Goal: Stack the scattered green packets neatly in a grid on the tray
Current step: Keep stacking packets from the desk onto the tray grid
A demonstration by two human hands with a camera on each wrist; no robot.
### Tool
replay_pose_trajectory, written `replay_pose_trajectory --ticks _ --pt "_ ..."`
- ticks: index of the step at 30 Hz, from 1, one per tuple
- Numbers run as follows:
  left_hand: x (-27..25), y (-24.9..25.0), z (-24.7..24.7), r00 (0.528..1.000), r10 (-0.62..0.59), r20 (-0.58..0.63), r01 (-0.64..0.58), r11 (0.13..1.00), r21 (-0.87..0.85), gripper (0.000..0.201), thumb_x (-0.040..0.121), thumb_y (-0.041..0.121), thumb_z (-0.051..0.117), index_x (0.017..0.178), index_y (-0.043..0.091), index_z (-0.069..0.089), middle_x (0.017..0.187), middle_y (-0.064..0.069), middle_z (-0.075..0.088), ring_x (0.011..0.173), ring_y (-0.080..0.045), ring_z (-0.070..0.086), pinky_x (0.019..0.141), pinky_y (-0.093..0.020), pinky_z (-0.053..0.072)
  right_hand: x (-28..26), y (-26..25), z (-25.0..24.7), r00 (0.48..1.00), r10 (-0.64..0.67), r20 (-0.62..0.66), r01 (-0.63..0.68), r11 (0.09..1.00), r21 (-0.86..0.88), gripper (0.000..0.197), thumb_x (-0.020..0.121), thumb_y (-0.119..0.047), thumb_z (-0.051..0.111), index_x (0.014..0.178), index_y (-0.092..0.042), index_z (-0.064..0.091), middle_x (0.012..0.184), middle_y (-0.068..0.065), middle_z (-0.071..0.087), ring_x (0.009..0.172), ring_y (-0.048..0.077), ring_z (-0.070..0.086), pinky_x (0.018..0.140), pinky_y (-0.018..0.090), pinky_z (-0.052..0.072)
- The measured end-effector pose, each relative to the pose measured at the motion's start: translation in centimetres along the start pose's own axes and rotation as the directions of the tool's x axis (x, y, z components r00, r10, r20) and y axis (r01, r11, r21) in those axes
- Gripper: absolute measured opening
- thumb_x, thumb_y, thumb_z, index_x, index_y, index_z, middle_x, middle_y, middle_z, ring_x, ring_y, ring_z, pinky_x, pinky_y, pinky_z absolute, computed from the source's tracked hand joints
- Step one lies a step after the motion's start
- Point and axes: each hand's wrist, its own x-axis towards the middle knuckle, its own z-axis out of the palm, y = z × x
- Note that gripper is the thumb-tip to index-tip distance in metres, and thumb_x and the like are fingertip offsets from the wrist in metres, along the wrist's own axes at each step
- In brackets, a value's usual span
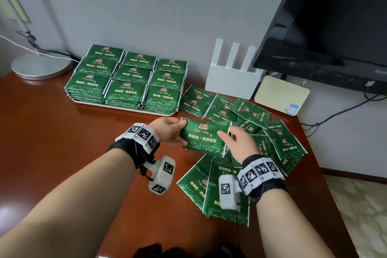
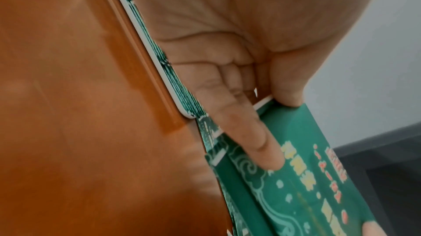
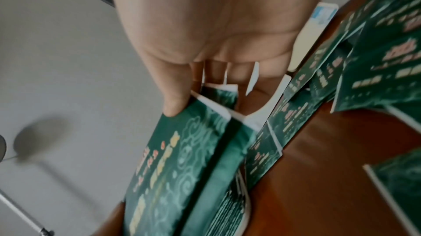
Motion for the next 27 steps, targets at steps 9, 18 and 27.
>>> replay_pose_trajectory --ticks 9,18,27 --pt "-2.7 0.7 -8.4 0.993 0.086 -0.075 -0.058 0.947 0.316 0.012 0.091 0.024 0.056 0.092 0.013 0.062 0.074 -0.002 0.062 0.053 -0.008 0.051 0.052 -0.017 0.043 2.0 -7.8 3.4 0.995 -0.013 -0.095 0.032 0.979 0.201 0.038 0.092 -0.032 0.05 0.063 -0.014 0.034 0.061 0.001 0.029 0.055 0.014 0.028 0.053 0.028 0.02" --pt "-3.4 2.1 -19.0 0.936 0.159 -0.315 0.001 0.892 0.452 0.022 0.089 0.024 0.059 0.108 0.013 0.063 0.092 0.001 0.065 0.072 -0.011 0.057 0.068 -0.021 0.046 6.7 -12.9 6.1 0.987 -0.013 -0.159 0.058 0.958 0.282 0.019 0.091 -0.013 0.052 0.095 -0.031 0.059 0.103 -0.018 0.054 0.074 0.009 0.051 0.085 0.039 0.051" --pt "1.8 5.1 -26.6 0.902 0.11 -0.417 0.081 0.906 0.415 0.023 0.09 0.018 0.057 0.106 0.003 0.063 0.065 0.0 0.056 0.052 -0.013 0.048 0.044 -0.017 0.039 13.1 -13.7 5.4 0.974 0.139 -0.18 -0.077 0.945 0.317 0.023 0.09 -0.01 0.054 0.109 -0.022 0.055 0.129 0.007 0.05 0.122 0.027 0.046 0.091 0.048 0.048"
